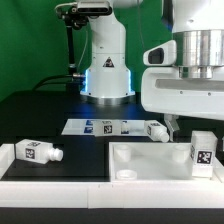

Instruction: Assemble one leg

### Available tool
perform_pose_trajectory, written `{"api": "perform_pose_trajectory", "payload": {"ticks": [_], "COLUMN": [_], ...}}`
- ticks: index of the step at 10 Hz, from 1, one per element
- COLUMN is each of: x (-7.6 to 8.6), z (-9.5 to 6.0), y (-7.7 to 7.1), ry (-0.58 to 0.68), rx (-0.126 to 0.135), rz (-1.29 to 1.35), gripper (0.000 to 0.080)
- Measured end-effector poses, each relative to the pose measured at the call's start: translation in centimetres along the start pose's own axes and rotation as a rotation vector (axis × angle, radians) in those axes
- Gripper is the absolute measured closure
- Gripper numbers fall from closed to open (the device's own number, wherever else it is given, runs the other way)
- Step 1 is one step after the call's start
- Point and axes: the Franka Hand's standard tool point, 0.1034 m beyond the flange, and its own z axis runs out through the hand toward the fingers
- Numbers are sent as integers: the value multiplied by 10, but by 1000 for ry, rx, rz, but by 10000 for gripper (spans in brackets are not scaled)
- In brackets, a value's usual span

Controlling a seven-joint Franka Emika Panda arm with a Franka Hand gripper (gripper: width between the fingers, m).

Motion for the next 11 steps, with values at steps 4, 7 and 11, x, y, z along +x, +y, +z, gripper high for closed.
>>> {"api": "perform_pose_trajectory", "payload": {"ticks": [4, 7, 11], "x": [0, 1, 1], "z": [-2, -2, -2], "y": [-12, -11, -11], "ry": [-5, 2, 12], "rx": [-77, -78, -76], "rz": [-588, -439, -183], "gripper": [151, 359, 515]}}
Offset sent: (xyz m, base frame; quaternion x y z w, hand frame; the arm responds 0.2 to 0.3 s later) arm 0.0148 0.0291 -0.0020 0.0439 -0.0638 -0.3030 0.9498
